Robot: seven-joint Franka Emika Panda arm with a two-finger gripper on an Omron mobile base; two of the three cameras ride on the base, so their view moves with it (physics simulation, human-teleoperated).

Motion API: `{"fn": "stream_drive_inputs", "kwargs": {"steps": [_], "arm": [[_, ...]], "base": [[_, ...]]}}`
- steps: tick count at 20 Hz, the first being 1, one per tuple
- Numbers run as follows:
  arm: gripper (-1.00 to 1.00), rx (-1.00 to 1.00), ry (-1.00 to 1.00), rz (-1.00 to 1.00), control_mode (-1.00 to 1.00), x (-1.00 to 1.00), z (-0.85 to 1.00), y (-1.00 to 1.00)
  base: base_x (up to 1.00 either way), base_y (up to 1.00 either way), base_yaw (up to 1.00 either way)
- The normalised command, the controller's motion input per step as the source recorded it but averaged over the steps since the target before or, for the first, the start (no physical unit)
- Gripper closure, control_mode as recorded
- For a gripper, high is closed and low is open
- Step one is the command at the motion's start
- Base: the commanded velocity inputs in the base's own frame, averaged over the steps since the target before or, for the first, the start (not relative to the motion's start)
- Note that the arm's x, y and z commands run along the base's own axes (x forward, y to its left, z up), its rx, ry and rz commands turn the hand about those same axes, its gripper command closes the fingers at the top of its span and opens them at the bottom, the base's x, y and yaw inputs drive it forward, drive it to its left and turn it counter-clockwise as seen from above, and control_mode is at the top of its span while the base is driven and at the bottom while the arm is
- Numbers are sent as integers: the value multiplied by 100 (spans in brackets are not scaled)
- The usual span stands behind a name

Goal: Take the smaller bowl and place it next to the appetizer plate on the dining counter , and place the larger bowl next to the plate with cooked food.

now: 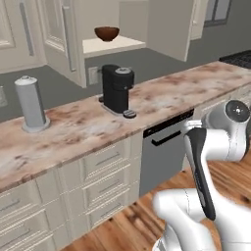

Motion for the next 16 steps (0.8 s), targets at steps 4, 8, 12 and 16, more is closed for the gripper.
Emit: {"fn": "stream_drive_inputs", "kwargs": {"steps": [4, 8, 12, 16], "arm": [[-100, 0, 0, 0, 100, 0, 0, 0], [-100, 0, 0, 0, 100, 0, 0, 0], [-100, 0, 0, 0, 100, 0, 0, 0], [-100, 0, 0, 0, 100, 0, 0, 0]], "base": [[100, -36, 3], [97, -33, 18], [62, -21, 36], [33, 0, 42]]}}
